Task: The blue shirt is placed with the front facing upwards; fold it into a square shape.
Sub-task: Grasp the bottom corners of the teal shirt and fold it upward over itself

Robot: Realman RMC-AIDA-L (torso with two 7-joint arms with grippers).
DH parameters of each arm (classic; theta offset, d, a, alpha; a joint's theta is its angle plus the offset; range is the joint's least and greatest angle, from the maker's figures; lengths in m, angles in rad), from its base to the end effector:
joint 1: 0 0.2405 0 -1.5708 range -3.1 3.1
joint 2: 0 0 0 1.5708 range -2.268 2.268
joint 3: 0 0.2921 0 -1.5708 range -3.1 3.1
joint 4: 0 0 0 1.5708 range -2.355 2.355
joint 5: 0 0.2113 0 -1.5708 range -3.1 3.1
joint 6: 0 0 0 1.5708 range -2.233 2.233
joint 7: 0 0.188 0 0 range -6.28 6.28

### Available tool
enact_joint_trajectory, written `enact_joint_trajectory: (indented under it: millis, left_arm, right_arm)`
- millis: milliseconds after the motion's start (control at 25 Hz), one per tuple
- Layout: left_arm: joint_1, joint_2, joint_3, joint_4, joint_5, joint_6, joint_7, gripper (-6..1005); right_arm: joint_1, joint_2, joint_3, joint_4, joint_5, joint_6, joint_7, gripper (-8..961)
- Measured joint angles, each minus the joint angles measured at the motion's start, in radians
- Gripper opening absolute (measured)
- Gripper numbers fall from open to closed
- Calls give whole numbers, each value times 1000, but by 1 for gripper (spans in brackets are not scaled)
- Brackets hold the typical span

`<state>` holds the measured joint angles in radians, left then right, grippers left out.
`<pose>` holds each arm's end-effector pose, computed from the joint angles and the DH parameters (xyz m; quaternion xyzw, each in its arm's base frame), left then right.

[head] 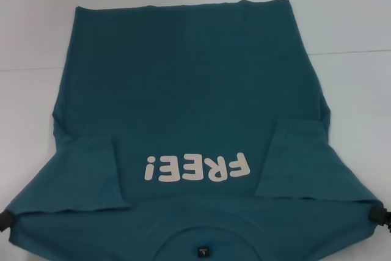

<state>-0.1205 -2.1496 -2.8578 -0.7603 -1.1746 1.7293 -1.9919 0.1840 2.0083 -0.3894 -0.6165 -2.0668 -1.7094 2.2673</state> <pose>-0.3831 0.2327 0.0004 -0.6504 -0.6156 -0.4071 0.1798 0.3978 0.2416 0.0039 -0.5987 0.7210 0.3394 0.0810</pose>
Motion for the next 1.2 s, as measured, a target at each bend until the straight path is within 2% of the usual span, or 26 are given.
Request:
enact_joint_trajectory:
  millis: [120,280,640,760,1040,1200]
  left_arm:
    - [16,-10,-3,-23,1,14,-7,0]
    - [22,-11,-3,-30,0,13,-8,0]
    - [-47,-3,4,-24,9,-21,-8,0]
    - [-83,7,0,-19,9,-33,-9,-1]
    - [-157,53,2,55,5,-116,-3,-1]
    - [-205,66,9,79,7,-161,0,-1]
  right_arm:
    - [-4,4,0,-2,-2,-11,0,29]
    - [-2,6,0,-4,-2,-14,1,29]
    - [57,3,4,3,9,25,1,29]
    - [90,0,18,4,10,29,1,29]
    - [165,-18,41,5,11,94,-2,29]
    - [212,-24,39,6,10,134,-3,29]
